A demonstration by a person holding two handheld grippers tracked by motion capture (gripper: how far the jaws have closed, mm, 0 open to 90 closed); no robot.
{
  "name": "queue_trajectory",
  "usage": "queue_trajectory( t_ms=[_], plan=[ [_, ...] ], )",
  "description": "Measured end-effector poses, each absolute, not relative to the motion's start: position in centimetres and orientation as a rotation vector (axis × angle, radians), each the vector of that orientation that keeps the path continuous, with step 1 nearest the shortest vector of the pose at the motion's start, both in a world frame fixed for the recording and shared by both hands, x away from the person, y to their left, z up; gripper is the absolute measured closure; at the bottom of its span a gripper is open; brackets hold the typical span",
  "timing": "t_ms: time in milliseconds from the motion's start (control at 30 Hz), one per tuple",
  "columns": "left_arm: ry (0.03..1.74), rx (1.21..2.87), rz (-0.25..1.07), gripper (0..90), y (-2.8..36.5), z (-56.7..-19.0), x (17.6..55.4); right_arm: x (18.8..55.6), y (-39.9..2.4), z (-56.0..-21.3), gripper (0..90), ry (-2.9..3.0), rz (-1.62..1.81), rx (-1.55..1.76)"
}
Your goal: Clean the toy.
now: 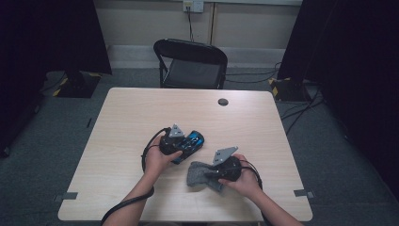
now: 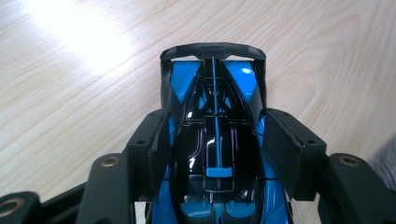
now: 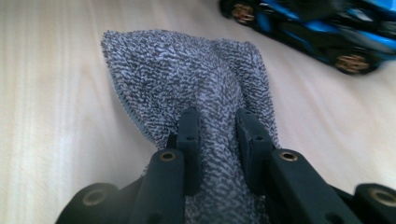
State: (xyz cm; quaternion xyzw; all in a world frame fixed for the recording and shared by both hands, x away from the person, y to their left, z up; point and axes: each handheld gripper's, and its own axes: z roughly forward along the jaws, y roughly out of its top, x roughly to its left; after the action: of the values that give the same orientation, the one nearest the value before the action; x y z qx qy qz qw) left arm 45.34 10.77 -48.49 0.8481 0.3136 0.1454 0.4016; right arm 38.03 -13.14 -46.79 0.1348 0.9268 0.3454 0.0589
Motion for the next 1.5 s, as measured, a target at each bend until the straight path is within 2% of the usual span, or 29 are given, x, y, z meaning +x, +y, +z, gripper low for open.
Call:
queue_trajectory(
  t_ms=[433,633,800,833,900,1067,1267,1500],
  plan=[
    [0.753,2.17,0.359,40.1,10.4,-47.5,45.2,38.0,-12.6,-47.7,65.2,2.809,1.126,0.418],
    [0.679,2.167,0.342,34.3,10.3,-45.9,44.2,38.0,-13.0,-47.4,50.9,2.796,1.168,0.427],
    [0.653,2.159,0.295,32.5,11.1,-45.5,43.0,38.2,-14.7,-46.0,42.8,2.737,1.303,0.484],
    [0.621,2.177,0.272,32.3,11.3,-45.5,42.1,38.5,-16.0,-45.4,36.0,2.674,1.343,0.548],
    [0.604,2.183,0.259,31.6,11.3,-45.5,41.7,38.6,-16.3,-45.4,33.6,2.659,1.342,0.566],
    [0.475,2.235,0.209,30.0,10.4,-45.4,39.8,39.9,-18.6,-46.3,19.6,2.644,1.313,0.704],
    [0.305,2.28,0.114,32.6,8.3,-46.0,38.8,40.6,-19.8,-46.9,19.8,2.611,1.313,0.788],
    [0.282,2.325,0.059,36.9,7.1,-47.6,38.5,41.1,-20.9,-47.5,19.9,2.594,1.288,0.835]
  ],
)
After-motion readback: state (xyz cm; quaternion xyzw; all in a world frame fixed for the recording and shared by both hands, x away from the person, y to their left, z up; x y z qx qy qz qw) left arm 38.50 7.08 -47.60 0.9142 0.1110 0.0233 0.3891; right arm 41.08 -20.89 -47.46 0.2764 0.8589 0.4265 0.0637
